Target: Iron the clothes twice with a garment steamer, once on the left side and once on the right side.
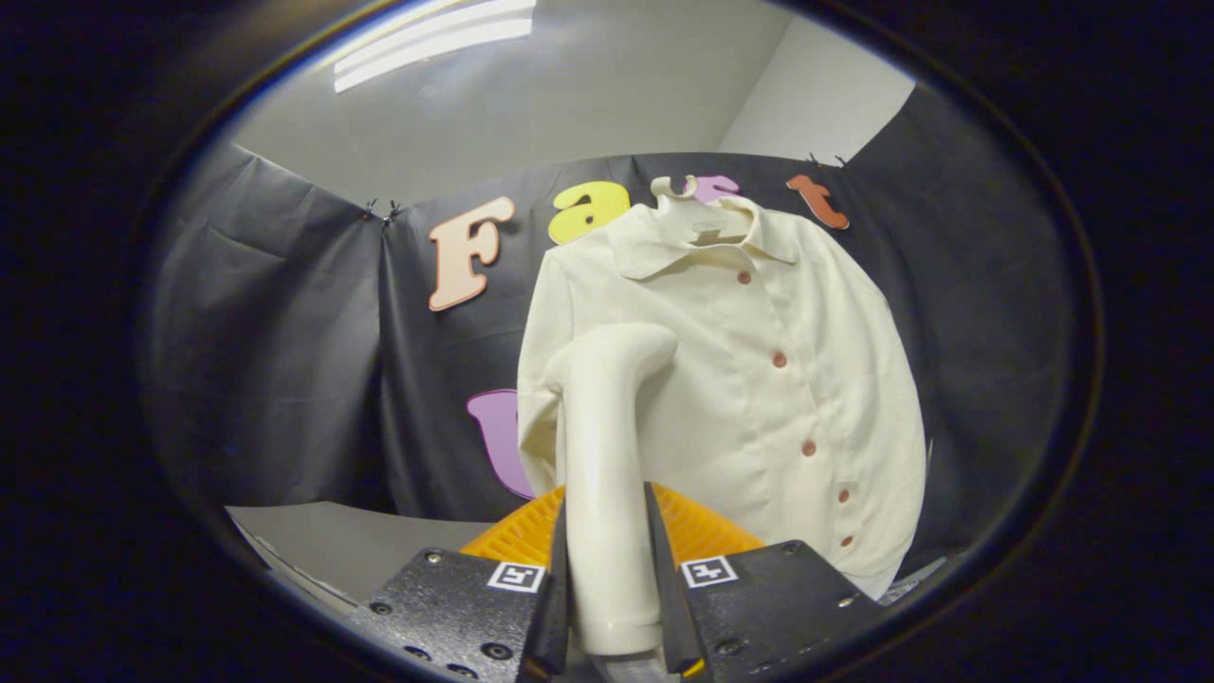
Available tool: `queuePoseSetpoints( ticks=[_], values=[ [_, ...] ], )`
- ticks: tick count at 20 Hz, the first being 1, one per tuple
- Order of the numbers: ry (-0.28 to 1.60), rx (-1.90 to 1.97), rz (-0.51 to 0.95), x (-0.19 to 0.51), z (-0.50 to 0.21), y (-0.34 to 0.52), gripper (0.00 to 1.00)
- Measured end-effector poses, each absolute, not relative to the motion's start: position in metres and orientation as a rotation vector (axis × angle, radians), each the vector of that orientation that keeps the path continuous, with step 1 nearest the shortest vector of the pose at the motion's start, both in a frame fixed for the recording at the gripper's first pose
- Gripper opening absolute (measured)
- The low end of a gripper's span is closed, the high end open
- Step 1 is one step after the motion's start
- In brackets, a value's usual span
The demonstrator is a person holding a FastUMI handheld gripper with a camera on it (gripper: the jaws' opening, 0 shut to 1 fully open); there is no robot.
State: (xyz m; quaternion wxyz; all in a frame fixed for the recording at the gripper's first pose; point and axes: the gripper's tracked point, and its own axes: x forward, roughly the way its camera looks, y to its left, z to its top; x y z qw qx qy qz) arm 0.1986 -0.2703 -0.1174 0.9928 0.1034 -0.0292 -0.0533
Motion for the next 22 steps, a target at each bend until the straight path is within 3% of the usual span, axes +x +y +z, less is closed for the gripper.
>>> queuePoseSetpoints(
  ticks=[22],
  values=[
    [0.208, 0.366, -0.135, 0.135, -0.282, -0.290, 0.38]
  ],
)
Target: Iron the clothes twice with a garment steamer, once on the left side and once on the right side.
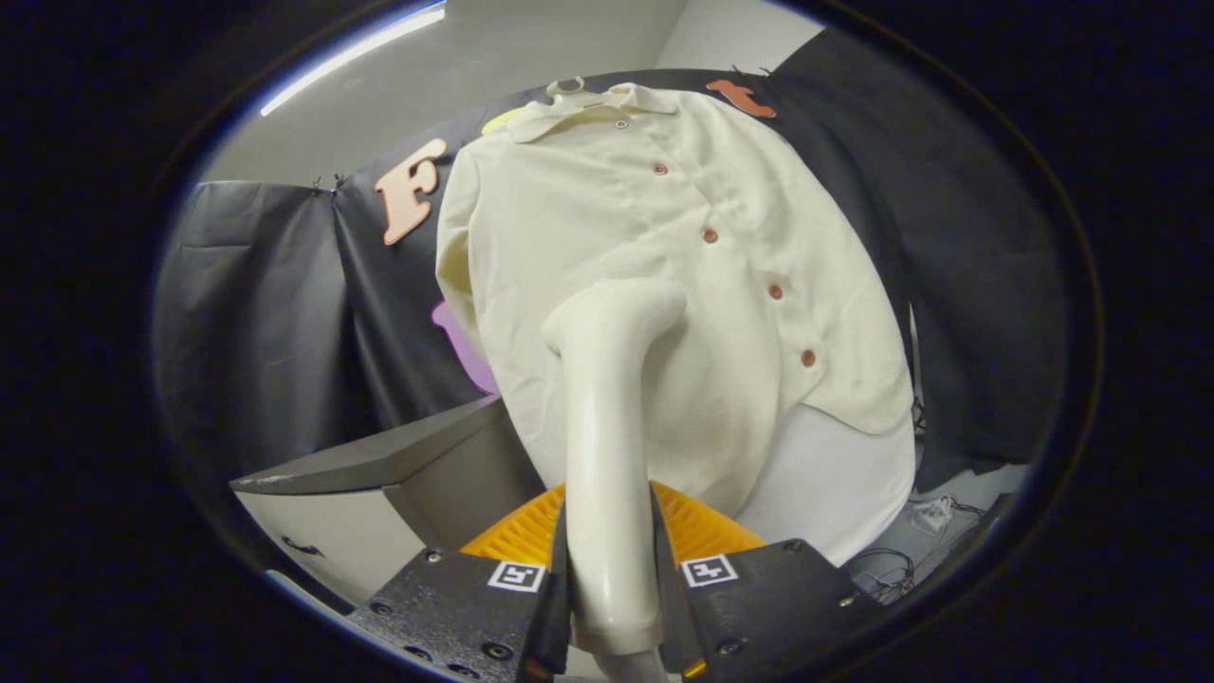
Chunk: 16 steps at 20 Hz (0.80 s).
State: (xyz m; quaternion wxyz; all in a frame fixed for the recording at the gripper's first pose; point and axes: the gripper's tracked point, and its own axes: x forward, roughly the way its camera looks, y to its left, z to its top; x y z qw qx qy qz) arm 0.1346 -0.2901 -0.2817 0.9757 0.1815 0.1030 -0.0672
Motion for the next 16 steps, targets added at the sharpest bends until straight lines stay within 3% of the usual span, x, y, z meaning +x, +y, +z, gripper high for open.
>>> queuePoseSetpoints(
  ticks=[16],
  values=[
    [0.360, 0.384, -0.205, 0.073, -0.350, -0.295, 0.37]
  ],
)
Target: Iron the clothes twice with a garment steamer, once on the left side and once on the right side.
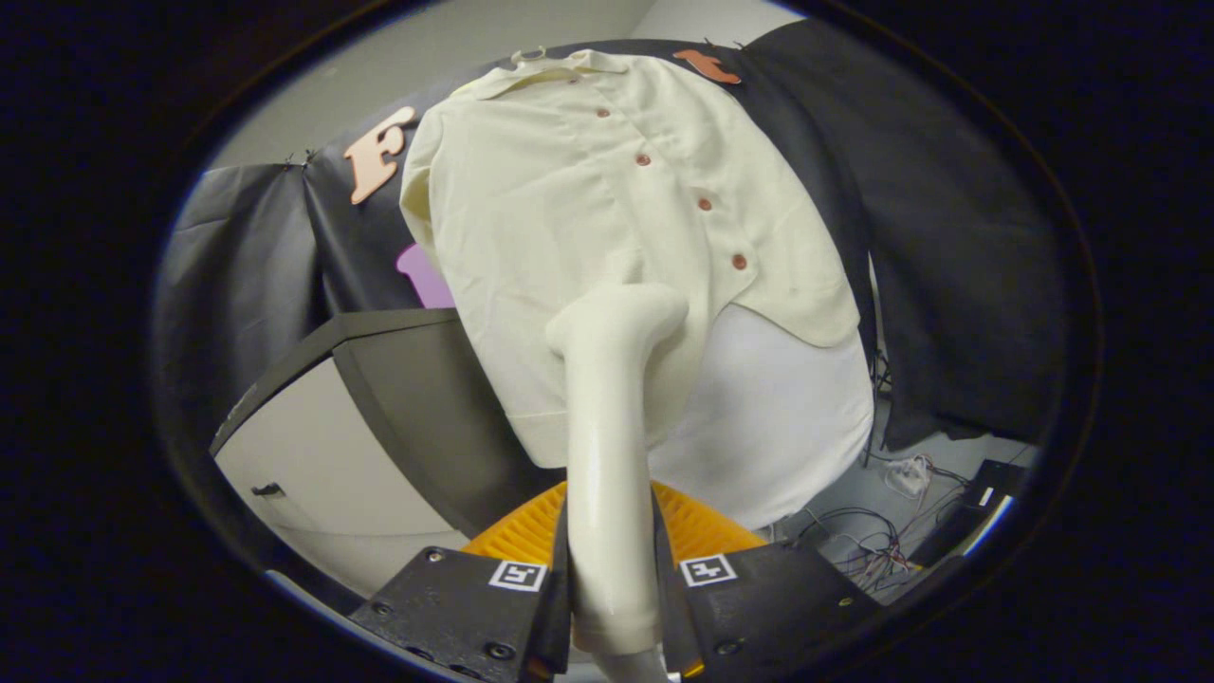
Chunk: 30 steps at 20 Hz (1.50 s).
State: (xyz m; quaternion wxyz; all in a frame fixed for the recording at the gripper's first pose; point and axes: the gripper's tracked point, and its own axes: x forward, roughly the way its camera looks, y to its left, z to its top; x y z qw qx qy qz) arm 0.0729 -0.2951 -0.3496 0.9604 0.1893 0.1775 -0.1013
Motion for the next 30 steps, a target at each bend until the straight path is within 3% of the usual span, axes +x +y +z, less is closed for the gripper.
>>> queuePoseSetpoints(
  ticks=[8, 15, 30],
  values=[
    [0.335, 0.347, -0.200, 0.032, -0.315, -0.295, 0.37],
    [0.234, 0.303, -0.205, 0.022, -0.239, -0.308, 0.37],
    [0.014, 0.208, -0.331, 0.087, -0.110, -0.396, 0.36]
  ],
)
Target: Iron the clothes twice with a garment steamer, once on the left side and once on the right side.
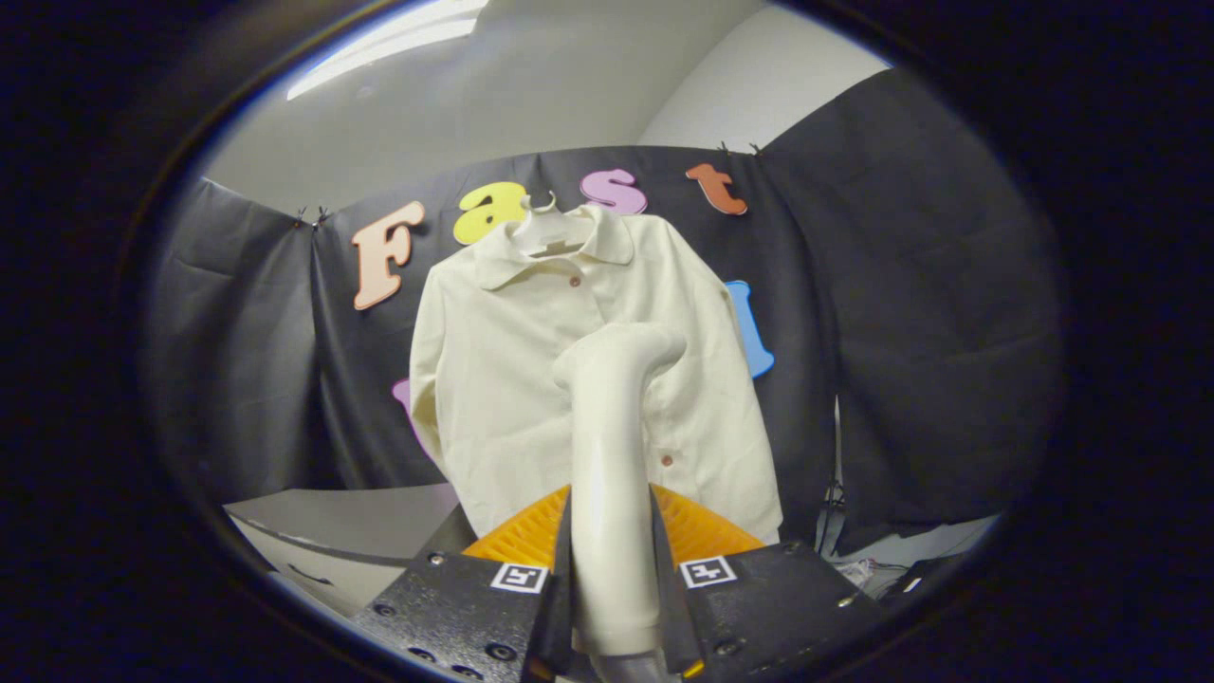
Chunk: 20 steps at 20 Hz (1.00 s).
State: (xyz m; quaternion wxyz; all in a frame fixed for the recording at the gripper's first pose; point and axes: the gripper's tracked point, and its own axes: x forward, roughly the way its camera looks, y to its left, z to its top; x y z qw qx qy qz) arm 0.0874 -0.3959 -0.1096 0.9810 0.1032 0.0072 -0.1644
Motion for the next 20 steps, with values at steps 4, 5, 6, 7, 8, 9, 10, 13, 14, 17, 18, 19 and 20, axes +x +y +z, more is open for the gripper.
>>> queuePoseSetpoints(
  ticks=[4, 5, 6, 7, 8, 9, 10, 13, 14, 17, 18, 19, 20],
  values=[
    [-0.054, 0.179, -0.359, 0.115, -0.076, -0.415, 0.36],
    [-0.067, 0.159, -0.364, 0.123, -0.069, -0.418, 0.36],
    [-0.075, 0.134, -0.372, 0.132, -0.065, -0.422, 0.36],
    [-0.082, 0.117, -0.379, 0.141, -0.061, -0.424, 0.36],
    [-0.089, 0.102, -0.381, 0.148, -0.059, -0.426, 0.36],
    [-0.091, 0.091, -0.387, 0.155, -0.058, -0.429, 0.36],
    [-0.079, 0.072, -0.393, 0.162, -0.061, -0.433, 0.36],
    [-0.086, 0.072, -0.428, 0.182, -0.065, -0.451, 0.36],
    [-0.082, 0.081, -0.431, 0.186, -0.070, -0.456, 0.36],
    [-0.073, 0.096, -0.458, 0.191, -0.084, -0.477, 0.37],
    [-0.052, 0.114, -0.452, 0.190, -0.096, -0.479, 0.37],
    [-0.049, 0.136, -0.449, 0.190, -0.106, -0.480, 0.37],
    [-0.046, 0.149, -0.449, 0.189, -0.114, -0.480, 0.36]
  ],
)
